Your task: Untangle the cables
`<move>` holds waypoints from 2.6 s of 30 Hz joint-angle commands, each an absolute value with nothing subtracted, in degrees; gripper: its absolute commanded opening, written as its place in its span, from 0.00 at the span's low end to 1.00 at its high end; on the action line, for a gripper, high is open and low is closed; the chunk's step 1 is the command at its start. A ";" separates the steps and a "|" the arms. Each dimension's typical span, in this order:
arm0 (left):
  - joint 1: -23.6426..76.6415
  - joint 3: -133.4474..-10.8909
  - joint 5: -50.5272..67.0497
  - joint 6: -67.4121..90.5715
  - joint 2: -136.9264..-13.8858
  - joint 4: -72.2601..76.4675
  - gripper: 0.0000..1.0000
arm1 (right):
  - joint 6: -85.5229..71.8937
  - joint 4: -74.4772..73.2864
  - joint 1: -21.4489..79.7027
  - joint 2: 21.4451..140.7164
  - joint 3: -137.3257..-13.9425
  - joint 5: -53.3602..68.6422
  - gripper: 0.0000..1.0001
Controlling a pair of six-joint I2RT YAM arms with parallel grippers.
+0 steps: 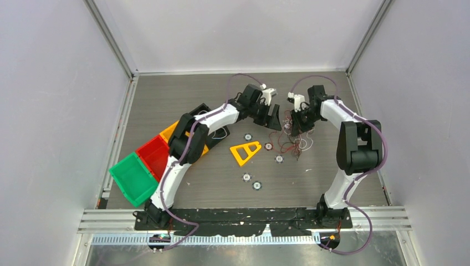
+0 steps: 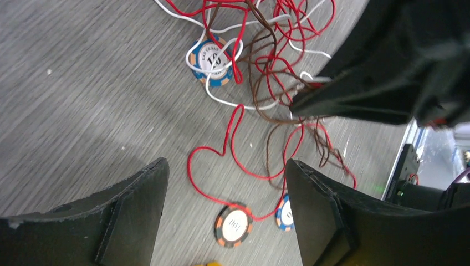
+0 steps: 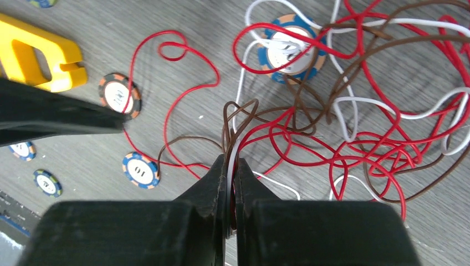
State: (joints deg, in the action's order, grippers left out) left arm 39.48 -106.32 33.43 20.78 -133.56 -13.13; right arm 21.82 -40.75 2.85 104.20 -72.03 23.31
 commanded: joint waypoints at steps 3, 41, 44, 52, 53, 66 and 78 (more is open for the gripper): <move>41.63 -112.38 34.59 26.40 -138.16 -7.28 0.72 | 22.78 -42.81 2.68 99.26 -73.07 29.10 0.06; 6.38 -129.22 41.18 13.93 -83.33 -42.88 0.00 | 22.33 -30.94 -1.41 108.98 -71.42 7.48 0.26; 1.44 -130.45 41.95 17.39 -82.67 -40.49 0.00 | 22.41 -31.13 -1.41 108.97 -71.56 6.77 0.27; -16.53 -140.89 48.94 29.42 -84.10 -34.12 0.00 | 23.30 -31.91 -1.41 109.32 -72.06 4.72 0.34; -18.80 -141.27 49.94 32.85 -84.17 -32.35 0.00 | 23.47 -32.21 -1.41 109.46 -72.24 4.43 0.35; -31.84 -142.73 48.39 30.04 -81.60 -33.91 0.00 | 24.13 -34.23 -1.50 109.60 -75.08 4.24 0.19; -27.49 -118.76 55.35 31.61 -69.34 -22.88 0.00 | 28.19 -42.51 -0.60 95.82 -77.96 29.63 0.83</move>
State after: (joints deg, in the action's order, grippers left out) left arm -32.10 -127.52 52.60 31.11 -73.32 -28.97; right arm 26.46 -38.39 -1.41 106.80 -73.84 13.65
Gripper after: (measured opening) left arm 0.009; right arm 0.724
